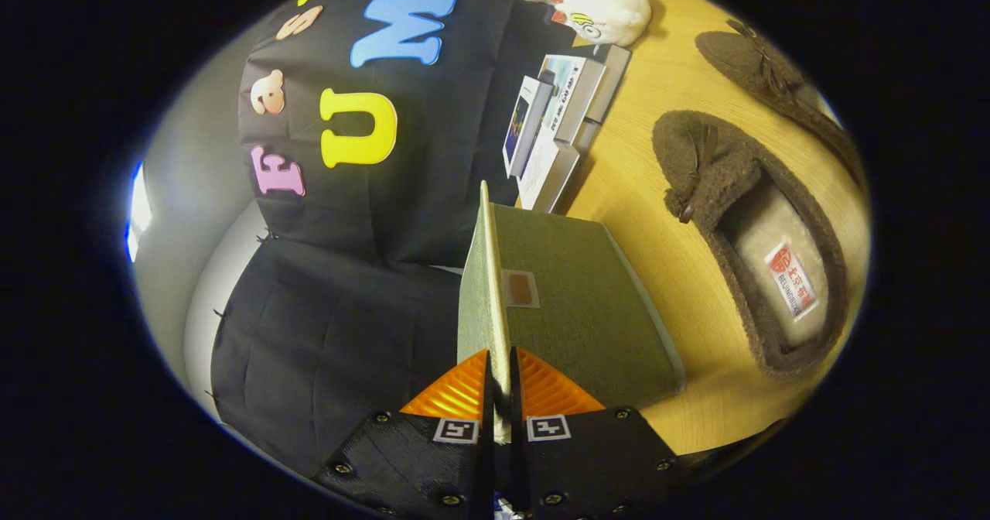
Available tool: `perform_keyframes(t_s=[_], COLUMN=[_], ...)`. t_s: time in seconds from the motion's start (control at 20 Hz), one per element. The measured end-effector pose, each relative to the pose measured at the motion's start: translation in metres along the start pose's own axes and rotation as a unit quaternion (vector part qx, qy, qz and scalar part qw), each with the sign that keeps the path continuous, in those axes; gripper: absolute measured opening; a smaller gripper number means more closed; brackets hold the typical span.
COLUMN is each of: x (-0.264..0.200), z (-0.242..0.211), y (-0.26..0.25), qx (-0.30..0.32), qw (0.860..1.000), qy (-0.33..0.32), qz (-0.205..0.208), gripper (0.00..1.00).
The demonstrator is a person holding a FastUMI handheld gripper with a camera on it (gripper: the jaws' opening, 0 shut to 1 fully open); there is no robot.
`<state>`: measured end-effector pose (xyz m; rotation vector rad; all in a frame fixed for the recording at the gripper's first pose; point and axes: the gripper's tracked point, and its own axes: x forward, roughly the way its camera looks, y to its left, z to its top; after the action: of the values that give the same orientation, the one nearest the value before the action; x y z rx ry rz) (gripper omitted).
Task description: Open the storage box then place both shoes into the box .Put the left shoe in first, then the right shoe, with the right side of both shoes facing outward in a uniform manner.
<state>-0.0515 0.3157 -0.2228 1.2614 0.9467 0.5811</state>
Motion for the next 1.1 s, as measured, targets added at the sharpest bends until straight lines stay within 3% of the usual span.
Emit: perform_keyframes(t_s=[0.4, 0.7, 1.1], x=[-0.003, 0.013, 0.044], z=[0.000, -0.009, -0.043], y=[0.059, 0.121, 0.164], qx=[-0.108, -0.188, -0.272], qw=[0.994, 0.981, 0.962], qy=[0.008, 0.010, 0.023], qz=[0.014, 0.035, 0.025], gripper=[0.08, 0.08, 0.08])
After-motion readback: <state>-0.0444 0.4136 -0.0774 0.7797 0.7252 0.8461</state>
